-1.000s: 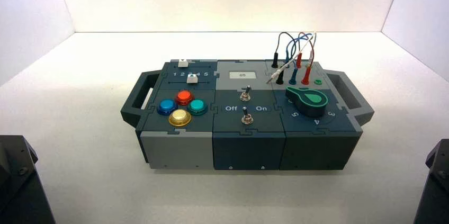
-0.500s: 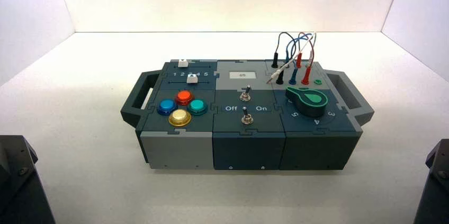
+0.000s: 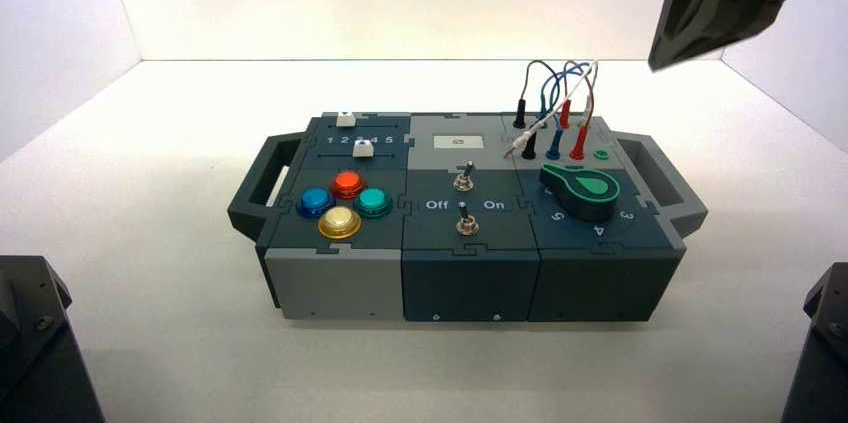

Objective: Flip the bottom switch on with the left gripper.

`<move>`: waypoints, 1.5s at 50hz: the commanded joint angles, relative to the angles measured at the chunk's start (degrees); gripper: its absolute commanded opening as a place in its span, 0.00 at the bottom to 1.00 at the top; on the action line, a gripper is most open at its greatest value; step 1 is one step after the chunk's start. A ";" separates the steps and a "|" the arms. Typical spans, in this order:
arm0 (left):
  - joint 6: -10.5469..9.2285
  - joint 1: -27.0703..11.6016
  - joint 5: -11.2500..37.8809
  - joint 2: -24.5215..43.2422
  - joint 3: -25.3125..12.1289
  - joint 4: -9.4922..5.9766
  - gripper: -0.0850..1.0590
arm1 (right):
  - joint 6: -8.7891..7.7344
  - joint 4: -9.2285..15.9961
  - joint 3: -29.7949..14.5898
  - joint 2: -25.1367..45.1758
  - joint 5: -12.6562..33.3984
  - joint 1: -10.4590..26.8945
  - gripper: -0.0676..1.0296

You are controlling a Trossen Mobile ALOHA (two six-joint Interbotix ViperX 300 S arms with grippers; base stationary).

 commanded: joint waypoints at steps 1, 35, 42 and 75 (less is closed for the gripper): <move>-0.44 -4.83 3.87 1.93 -3.78 -0.70 0.05 | 0.00 0.09 -2.72 2.90 0.79 -0.09 0.04; -2.20 -20.74 21.71 -3.25 -6.77 -1.41 0.05 | -0.53 2.55 -3.96 12.74 2.02 0.00 0.04; -2.20 -24.70 24.26 -1.93 -6.77 -1.58 0.05 | -0.53 2.81 -3.87 12.83 2.02 0.00 0.04; 0.09 -38.14 26.46 14.68 -11.34 -1.32 0.05 | -0.62 3.69 -3.60 12.83 2.11 0.00 0.04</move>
